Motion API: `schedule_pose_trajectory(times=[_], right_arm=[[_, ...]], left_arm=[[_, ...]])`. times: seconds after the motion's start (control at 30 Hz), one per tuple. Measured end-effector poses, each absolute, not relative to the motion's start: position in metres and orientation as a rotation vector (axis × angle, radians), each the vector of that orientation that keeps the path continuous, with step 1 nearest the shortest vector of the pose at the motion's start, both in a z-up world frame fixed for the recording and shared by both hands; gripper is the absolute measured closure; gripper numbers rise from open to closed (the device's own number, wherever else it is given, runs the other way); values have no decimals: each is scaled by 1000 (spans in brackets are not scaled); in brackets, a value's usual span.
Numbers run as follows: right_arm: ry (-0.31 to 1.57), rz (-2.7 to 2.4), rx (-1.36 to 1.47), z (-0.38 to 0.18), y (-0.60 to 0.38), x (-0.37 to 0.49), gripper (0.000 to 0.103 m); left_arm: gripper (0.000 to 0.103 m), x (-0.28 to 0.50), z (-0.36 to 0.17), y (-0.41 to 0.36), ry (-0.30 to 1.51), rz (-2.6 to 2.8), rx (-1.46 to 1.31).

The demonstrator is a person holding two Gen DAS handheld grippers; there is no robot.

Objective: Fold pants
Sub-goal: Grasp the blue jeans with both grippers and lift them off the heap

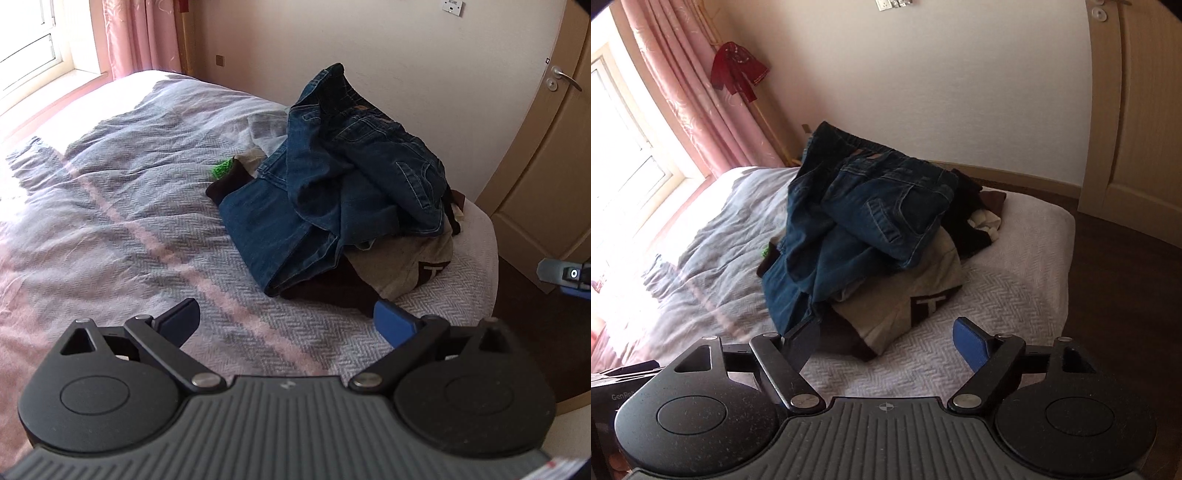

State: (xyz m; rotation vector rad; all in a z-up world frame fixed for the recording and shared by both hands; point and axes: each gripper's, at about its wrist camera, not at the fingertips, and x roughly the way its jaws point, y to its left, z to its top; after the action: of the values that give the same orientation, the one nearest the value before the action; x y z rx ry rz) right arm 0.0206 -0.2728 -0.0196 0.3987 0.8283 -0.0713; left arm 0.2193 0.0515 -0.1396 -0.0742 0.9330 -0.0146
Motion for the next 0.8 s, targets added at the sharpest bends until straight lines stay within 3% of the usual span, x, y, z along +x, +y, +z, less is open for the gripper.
schedule_pose_trajectory(times=[0.13, 0.4, 0.57, 0.73, 0.8], right_arm=[[853, -100, 441, -43, -302, 54, 27], [946, -161, 492, -82, -339, 91, 29], [978, -198, 515, -102, -354, 108, 29], [999, -193, 534, -116, -358, 125, 29], [1000, -182, 530, -119, -357, 130, 29]], left_arm=[[9, 267, -169, 32, 943, -50, -27], [27, 334, -232, -3, 979, -149, 107], [29, 356, -269, -16, 1013, -175, 204], [43, 372, -297, -21, 1031, -165, 254], [55, 375, -303, -22, 1017, -158, 290]])
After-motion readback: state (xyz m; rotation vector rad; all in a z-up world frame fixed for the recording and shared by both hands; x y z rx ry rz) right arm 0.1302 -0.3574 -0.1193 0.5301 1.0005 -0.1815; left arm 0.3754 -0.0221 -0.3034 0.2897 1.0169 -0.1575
